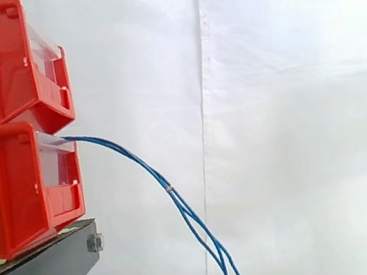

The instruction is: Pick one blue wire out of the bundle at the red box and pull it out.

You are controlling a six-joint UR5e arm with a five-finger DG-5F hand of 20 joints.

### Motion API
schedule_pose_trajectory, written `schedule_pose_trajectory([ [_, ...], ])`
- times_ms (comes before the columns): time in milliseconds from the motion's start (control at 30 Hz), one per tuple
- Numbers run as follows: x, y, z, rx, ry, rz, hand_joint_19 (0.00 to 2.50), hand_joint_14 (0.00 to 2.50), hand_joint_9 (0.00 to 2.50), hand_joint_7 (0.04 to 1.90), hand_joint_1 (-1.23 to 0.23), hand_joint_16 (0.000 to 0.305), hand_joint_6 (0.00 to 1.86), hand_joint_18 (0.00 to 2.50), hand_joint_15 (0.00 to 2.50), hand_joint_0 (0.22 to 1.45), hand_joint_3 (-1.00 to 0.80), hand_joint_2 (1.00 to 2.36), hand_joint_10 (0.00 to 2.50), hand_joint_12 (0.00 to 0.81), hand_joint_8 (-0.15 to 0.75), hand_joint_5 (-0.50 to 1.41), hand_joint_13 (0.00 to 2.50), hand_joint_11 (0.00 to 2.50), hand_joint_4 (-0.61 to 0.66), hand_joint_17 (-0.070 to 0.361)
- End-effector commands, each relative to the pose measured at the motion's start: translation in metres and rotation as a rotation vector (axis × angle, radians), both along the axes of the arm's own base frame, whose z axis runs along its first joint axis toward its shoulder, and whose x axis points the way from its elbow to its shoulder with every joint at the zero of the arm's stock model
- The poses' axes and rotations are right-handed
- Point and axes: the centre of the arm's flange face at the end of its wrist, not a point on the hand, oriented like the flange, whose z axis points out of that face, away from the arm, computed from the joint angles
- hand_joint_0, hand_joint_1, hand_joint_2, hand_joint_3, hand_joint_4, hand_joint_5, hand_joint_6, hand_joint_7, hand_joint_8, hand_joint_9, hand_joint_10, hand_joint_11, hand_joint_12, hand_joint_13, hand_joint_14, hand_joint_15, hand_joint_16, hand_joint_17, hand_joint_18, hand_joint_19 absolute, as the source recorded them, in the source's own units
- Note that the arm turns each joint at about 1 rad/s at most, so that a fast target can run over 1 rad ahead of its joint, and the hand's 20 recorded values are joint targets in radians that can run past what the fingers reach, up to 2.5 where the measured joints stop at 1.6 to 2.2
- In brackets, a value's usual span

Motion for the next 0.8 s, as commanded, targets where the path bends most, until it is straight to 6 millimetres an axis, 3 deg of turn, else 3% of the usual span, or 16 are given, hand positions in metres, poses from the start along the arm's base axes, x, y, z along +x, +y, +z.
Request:
schedule_pose_trajectory([
  [0, 0.000, -0.002, -0.001, -0.012, 0.006, -0.020, 0.34, 0.01, 0.60, 0.69, -0.74, 0.054, 0.50, 0.32, 0.24, 0.46, -0.50, 1.00, 0.00, 0.371, 0.238, -0.19, 0.49, 0.08, 0.23, 0.121],
  [100, 0.000, -0.006, -0.009, -0.032, 0.019, -0.064, 0.34, 0.01, 0.61, 0.70, -0.77, 0.053, 0.50, 0.32, 0.25, 0.46, -0.50, 1.00, 0.00, 0.364, 0.235, -0.19, 0.50, 0.12, 0.23, 0.119],
  [333, -0.002, -0.005, -0.050, -0.026, -0.030, -0.082, 0.38, 0.01, 0.61, 0.73, -0.80, 0.052, 0.50, 0.31, 0.26, 0.47, -0.50, 1.00, 0.01, 0.361, 0.231, -0.18, 0.48, 0.15, 0.24, 0.117],
  [533, 0.007, -0.008, -0.056, -0.023, -0.122, -0.135, 0.40, 0.01, 0.63, 0.74, -0.81, 0.053, 0.50, 0.33, 0.27, 0.47, -0.50, 1.00, 0.01, 0.362, 0.232, -0.18, 0.49, 0.18, 0.24, 0.118],
  [600, 0.022, -0.011, -0.093, -0.044, -0.059, -0.196, 0.41, 0.01, 0.64, 0.74, -0.80, 0.053, 0.50, 0.33, 0.27, 0.47, -0.50, 1.00, 0.01, 0.365, 0.238, -0.18, 0.49, 0.21, 0.24, 0.118],
  [700, 0.034, -0.012, -0.115, -0.027, -0.046, -0.212, 0.41, 0.01, 0.80, 0.74, -0.79, 0.054, 0.50, 0.34, 0.29, 0.46, -0.50, 1.00, 0.02, 0.371, 0.244, -0.18, 0.48, 0.51, 0.23, 0.121],
  [767, 0.040, -0.009, -0.118, -0.019, -0.073, -0.211, 0.41, 0.01, 0.93, 0.75, -0.78, 0.055, 0.50, 0.34, 0.32, 0.45, -0.50, 1.00, 0.02, 0.380, 0.256, -0.18, 0.47, 0.80, 0.22, 0.123],
])
